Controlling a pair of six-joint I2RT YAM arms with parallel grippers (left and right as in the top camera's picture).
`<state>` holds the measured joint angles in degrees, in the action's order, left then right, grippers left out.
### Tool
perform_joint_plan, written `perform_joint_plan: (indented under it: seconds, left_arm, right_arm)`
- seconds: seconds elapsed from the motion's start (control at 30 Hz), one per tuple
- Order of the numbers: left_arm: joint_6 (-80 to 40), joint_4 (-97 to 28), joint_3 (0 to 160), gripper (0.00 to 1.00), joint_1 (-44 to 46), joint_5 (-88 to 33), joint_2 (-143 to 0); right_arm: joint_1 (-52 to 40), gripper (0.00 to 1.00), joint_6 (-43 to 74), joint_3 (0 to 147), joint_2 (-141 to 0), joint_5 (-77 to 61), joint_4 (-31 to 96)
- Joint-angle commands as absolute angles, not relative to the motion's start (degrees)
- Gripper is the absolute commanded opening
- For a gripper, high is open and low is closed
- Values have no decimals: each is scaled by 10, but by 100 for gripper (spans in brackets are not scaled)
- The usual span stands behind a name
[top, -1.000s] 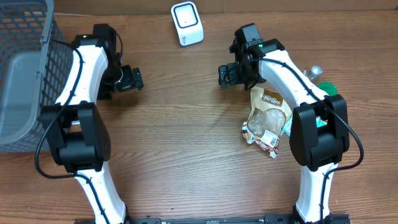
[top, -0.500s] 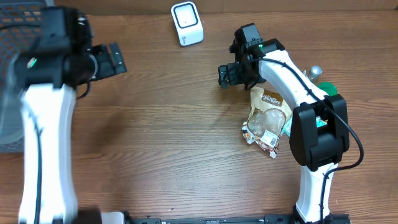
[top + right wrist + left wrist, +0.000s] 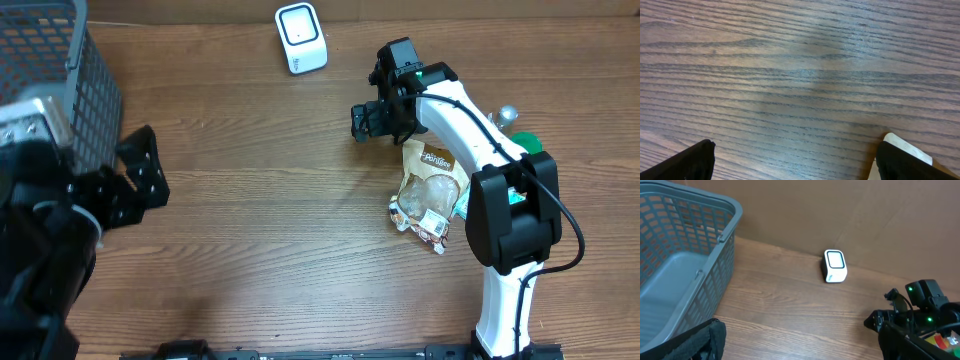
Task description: Scan the item barcode
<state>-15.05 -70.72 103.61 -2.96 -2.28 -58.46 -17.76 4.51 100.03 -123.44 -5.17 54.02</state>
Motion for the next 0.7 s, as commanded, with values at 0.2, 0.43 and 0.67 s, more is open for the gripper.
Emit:
perform_joint_plan:
  seconds: [0.2, 0.43, 0.67]
  left_arm:
    - [-154, -731, 998, 99, -29, -19, -549]
    - [-154, -731, 838, 100, -29, -19, -485]
    - [-154, -730, 656, 100, -29, -17, -414]
  right_arm:
    - [-179, 100, 46, 1013, -1234, -55, 538]
    - [-179, 100, 46, 1013, -1234, -55, 538]
    - [-179, 100, 46, 1013, -1234, -54, 538]
